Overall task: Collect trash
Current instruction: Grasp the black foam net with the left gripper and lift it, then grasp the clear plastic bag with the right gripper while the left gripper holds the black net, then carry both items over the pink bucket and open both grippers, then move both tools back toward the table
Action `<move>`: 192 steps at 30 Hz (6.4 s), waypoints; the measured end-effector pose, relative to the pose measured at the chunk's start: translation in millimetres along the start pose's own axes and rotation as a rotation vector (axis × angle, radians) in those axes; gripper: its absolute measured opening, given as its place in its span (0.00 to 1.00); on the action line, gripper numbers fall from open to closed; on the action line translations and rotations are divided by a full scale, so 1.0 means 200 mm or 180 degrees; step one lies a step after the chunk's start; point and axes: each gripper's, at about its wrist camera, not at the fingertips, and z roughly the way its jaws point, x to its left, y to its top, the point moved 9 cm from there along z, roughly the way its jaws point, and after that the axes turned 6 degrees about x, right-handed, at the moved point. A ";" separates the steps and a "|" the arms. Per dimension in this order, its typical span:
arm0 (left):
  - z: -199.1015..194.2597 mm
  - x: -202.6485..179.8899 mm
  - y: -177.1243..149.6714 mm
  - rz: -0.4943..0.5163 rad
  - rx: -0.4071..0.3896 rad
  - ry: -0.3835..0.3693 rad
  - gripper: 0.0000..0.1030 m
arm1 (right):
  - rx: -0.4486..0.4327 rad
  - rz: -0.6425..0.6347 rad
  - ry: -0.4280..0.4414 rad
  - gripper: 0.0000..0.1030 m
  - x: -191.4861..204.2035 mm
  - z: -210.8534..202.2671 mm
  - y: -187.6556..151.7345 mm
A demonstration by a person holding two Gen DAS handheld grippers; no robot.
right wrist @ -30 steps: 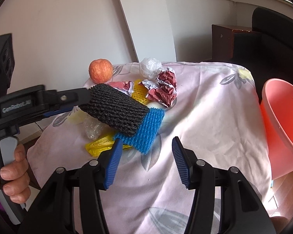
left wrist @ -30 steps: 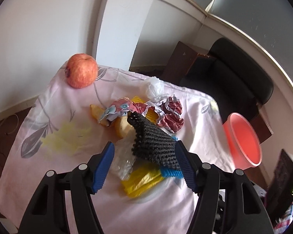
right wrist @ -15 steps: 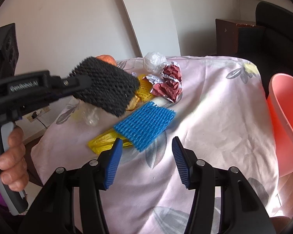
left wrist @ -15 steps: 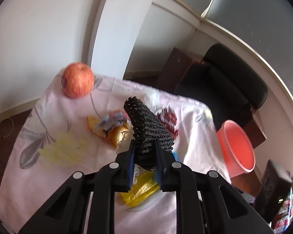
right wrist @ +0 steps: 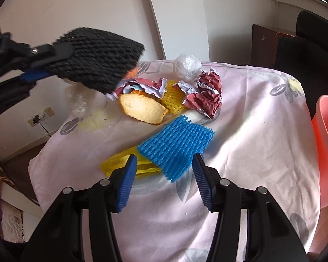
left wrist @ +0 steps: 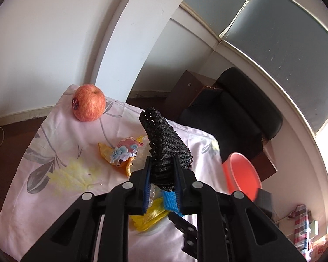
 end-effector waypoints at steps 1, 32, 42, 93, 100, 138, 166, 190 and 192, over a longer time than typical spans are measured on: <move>-0.01 0.00 0.00 -0.0013 0.0003 -0.0028 0.17 | 0.0026 0.0047 -0.0002 0.52 -0.01 0.02 0.00; 0.09 -0.25 0.02 -0.0058 0.0176 -0.0488 0.17 | -0.0315 0.0643 0.0317 0.09 -0.27 -0.23 -0.05; 0.15 -0.30 -0.01 -0.0041 0.0246 -0.0528 0.17 | -0.0472 0.0467 0.0773 0.49 -0.10 -0.33 -0.02; 0.37 -0.54 -0.18 0.0719 0.0185 0.0118 0.17 | -0.0740 0.0912 -0.0920 0.17 -0.75 -0.59 -0.07; 0.44 -0.76 -0.22 0.1017 0.0203 0.0060 0.17 | -0.0818 0.1171 -0.1085 0.17 -0.95 -0.68 -0.10; 0.97 -1.40 -0.39 0.1909 0.0411 0.0037 0.17 | -0.0865 0.1684 -0.1397 0.17 -1.43 -0.70 -0.22; 1.12 -1.38 -0.46 0.1998 0.0625 0.0109 0.46 | -0.0791 0.1678 -0.1421 0.18 -1.49 -0.60 -0.21; 0.71 -1.12 -0.38 0.1643 0.0441 0.0071 0.54 | -0.0921 0.1651 -0.1083 0.38 -1.29 -0.70 -0.21; 0.68 -1.08 -0.37 0.1609 0.0429 0.0099 0.54 | -0.0929 0.1610 -0.1030 0.38 -1.23 -0.71 -0.20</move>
